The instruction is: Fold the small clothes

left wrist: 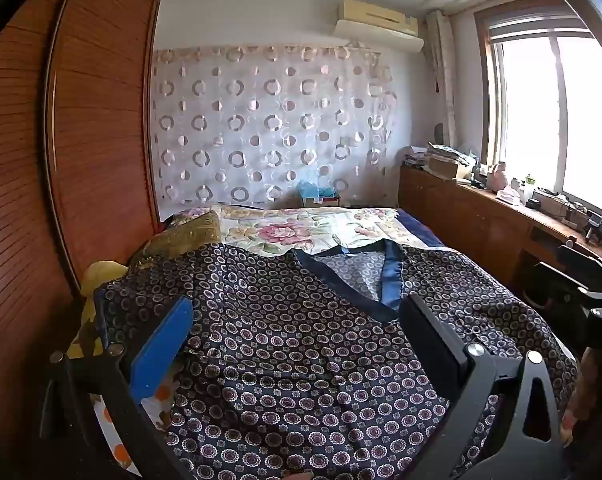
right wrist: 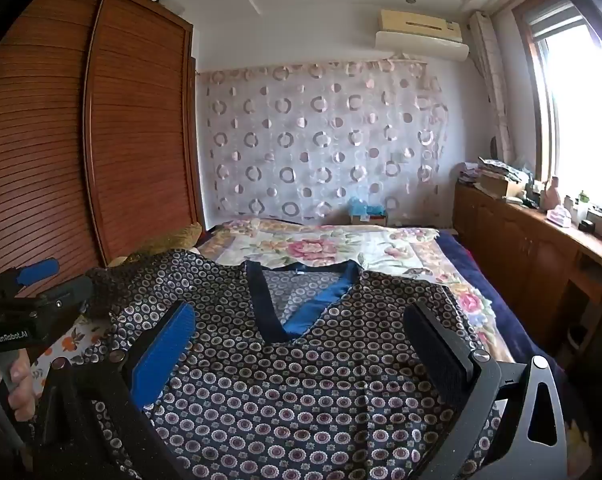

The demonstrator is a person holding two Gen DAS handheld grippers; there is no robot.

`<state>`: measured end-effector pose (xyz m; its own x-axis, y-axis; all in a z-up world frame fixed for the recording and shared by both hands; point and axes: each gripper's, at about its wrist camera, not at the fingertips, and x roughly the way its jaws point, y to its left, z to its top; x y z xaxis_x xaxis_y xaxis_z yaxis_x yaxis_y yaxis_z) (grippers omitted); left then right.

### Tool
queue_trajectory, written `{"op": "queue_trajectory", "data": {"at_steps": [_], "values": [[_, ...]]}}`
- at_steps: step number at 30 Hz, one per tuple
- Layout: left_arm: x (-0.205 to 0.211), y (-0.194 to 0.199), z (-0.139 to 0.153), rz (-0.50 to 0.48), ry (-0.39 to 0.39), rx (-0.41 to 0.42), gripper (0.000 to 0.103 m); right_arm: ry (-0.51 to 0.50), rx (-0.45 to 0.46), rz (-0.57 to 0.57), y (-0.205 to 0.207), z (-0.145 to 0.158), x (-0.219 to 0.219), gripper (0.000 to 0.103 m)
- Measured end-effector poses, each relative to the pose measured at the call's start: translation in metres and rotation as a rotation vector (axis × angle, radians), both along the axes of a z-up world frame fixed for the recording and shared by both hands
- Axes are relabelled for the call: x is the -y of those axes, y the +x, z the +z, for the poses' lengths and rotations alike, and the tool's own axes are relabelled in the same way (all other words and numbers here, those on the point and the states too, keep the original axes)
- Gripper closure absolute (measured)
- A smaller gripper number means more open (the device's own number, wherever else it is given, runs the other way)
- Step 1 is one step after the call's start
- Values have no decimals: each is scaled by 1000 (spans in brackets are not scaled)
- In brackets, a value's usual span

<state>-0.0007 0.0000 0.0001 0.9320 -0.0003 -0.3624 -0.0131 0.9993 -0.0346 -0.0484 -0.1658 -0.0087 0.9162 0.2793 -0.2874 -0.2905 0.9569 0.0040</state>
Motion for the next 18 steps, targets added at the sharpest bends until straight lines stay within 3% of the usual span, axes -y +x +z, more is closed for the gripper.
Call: {"op": "queue_trajectory", "data": {"at_steps": [18], "values": [[0,0,0,0,4,4,0,20,-19,-2,1,0,0,0]]}}
